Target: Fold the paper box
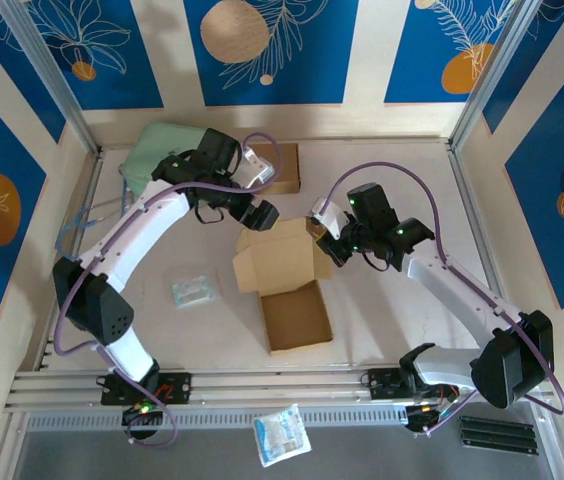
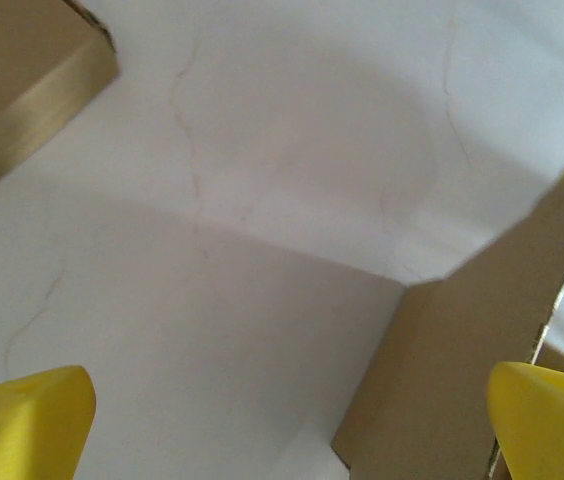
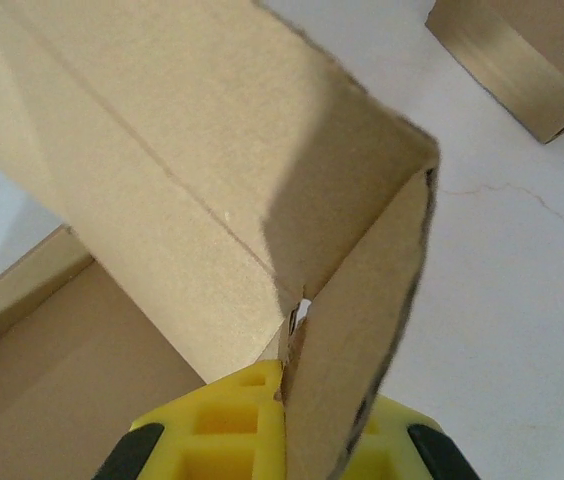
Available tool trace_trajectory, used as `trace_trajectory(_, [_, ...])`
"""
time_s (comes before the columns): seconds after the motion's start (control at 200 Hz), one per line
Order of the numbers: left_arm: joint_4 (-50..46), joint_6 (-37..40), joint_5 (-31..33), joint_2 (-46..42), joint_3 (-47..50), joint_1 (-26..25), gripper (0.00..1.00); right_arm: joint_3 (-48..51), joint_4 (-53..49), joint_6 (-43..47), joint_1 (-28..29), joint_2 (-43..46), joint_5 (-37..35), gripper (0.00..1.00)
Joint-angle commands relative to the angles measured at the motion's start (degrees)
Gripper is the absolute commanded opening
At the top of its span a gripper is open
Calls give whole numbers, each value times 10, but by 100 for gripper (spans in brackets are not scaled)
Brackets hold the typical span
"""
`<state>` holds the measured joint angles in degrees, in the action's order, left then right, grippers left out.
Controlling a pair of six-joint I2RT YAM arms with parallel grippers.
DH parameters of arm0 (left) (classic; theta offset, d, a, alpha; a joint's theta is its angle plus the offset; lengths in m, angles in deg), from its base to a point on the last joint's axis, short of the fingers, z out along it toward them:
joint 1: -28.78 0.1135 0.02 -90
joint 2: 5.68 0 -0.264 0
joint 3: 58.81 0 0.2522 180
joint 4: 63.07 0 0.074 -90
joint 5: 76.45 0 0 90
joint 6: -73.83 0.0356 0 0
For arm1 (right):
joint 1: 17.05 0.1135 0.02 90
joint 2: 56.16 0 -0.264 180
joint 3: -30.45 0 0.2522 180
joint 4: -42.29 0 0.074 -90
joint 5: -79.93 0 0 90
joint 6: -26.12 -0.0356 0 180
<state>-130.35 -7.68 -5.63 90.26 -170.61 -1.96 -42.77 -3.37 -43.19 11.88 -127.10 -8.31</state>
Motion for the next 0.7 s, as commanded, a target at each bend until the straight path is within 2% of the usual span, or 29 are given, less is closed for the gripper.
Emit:
trace_trajectory(0.0, [-38, 24, -70, -34, 29, 1, 100, -7, 27, 23, 3, -3, -27, 0])
trace_trajectory(0.155, [20, -22, -118, -86, 93, -5, 100, -17, 30, 14, 2, -18, -26, 0])
trace_trajectory(0.445, [158, -170, -153, -152, 162, -18, 99, -26, 33, 5, 2, -30, -38, 0])
trace_trajectory(0.5, [137, -164, -125, -157, 157, -31, 99, -28, 34, 5, 2, -29, -40, 0])
trace_trajectory(0.62, [32, -139, 7, -146, 135, -46, 99, -31, 32, 7, 2, -29, -40, 0])
trace_trajectory(0.695, [-12, -139, 44, -132, 133, -49, 99, -35, 32, 8, 2, -31, -44, 0])
